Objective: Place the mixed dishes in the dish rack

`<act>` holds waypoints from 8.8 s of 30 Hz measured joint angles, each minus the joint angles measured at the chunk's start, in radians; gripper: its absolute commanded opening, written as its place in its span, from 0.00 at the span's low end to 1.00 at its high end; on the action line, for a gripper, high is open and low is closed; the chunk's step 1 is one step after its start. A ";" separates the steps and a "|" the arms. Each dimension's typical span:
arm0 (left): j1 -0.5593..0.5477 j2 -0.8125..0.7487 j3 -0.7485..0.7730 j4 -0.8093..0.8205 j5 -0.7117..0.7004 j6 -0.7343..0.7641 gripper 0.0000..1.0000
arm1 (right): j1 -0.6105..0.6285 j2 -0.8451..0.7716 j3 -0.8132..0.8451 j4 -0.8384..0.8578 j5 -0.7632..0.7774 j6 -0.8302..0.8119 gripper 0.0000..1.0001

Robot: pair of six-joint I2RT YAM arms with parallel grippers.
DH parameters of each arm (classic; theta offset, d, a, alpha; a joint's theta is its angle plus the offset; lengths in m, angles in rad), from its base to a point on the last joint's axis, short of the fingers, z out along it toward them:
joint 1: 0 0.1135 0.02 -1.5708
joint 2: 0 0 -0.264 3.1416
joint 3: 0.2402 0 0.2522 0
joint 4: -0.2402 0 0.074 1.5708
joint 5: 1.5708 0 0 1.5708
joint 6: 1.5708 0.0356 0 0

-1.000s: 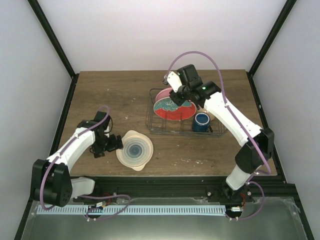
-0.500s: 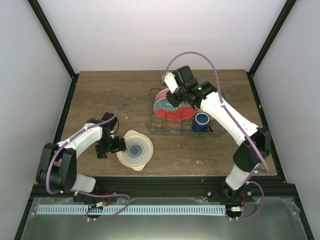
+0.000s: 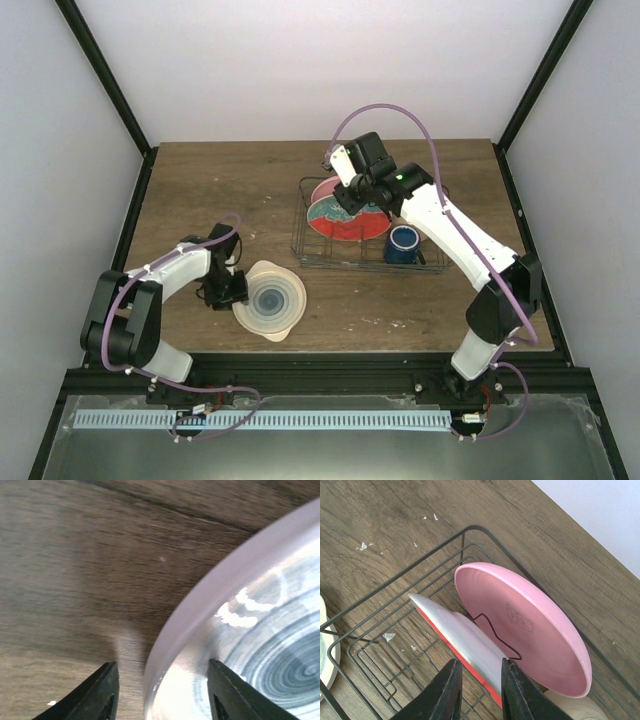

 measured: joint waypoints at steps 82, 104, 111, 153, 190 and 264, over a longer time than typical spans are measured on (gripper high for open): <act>0.144 -0.352 0.318 -0.415 0.099 -0.053 0.00 | -0.025 0.109 0.082 0.000 -0.251 0.002 0.72; 0.144 -0.251 0.404 -0.245 0.188 -0.091 0.00 | -0.083 0.225 0.207 -0.057 -0.798 0.073 0.77; 0.144 -0.224 0.446 -0.194 0.215 -0.095 0.00 | -0.083 0.254 0.224 -0.076 -0.863 0.084 0.77; 0.148 -0.143 0.372 0.073 0.301 -0.071 0.64 | -0.040 0.359 0.278 0.035 -0.874 0.233 0.01; 0.211 -0.135 0.470 -0.078 0.491 0.143 1.00 | 0.164 -0.064 0.115 -0.182 -0.207 0.079 0.01; 0.267 -0.024 0.418 0.013 0.219 0.141 1.00 | 0.336 -0.173 -0.312 -0.013 0.578 -0.540 0.01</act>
